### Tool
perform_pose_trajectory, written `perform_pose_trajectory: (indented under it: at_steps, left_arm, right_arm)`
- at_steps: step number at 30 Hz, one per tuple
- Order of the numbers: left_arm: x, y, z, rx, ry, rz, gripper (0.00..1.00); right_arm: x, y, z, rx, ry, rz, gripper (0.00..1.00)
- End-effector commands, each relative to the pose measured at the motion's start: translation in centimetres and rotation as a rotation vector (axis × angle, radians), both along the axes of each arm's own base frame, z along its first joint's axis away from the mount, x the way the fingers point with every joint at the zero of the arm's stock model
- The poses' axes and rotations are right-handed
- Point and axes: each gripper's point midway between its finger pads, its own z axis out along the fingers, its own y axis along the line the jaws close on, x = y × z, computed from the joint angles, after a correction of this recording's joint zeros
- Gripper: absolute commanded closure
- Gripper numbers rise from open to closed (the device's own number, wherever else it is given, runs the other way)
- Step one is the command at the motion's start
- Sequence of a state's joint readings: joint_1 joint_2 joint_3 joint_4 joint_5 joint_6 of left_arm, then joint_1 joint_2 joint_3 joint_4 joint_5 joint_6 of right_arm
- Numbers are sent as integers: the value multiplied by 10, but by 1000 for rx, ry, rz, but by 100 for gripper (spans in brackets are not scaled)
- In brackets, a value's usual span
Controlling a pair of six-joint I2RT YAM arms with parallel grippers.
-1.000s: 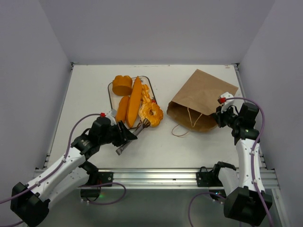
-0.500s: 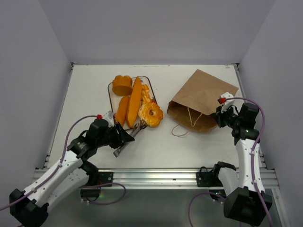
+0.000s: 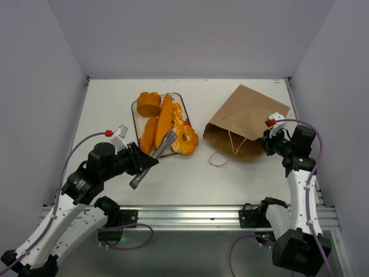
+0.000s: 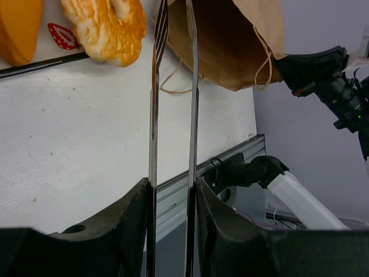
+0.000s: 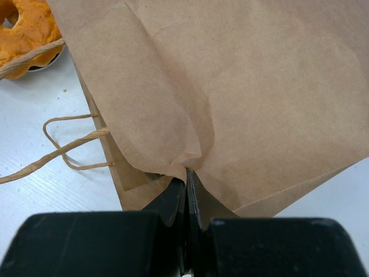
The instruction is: Take the fake bread out of the paper bag
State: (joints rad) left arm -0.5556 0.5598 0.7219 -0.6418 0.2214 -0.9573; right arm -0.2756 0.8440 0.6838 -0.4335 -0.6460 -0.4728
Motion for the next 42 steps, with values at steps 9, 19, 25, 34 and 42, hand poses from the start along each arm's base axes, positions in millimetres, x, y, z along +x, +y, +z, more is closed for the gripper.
perform_pose_trajectory:
  at_steps: [9, 19, 25, 34, 42]
  left_arm:
    - [-24, -47, 14, -163, -33, -313, 62]
    - [-24, -109, 8, -174, -49, -412, 63]
    - [-3, -127, 5, -172, -58, -386, 64]
    - [44, -163, 3, -215, -84, -299, 64]
    - [95, -200, -1, -230, -130, -221, 63]
  right_arm:
    - [2, 18, 50, 81, -6, 94, 100]
    - [1, 27, 50, 135, 46, 138, 100]
    - [-8, 30, 26, 108, 88, 203, 100]
    - [-6, 34, 21, 152, 92, 181, 100]
    - [-2, 41, 40, 256, 105, 148, 100]
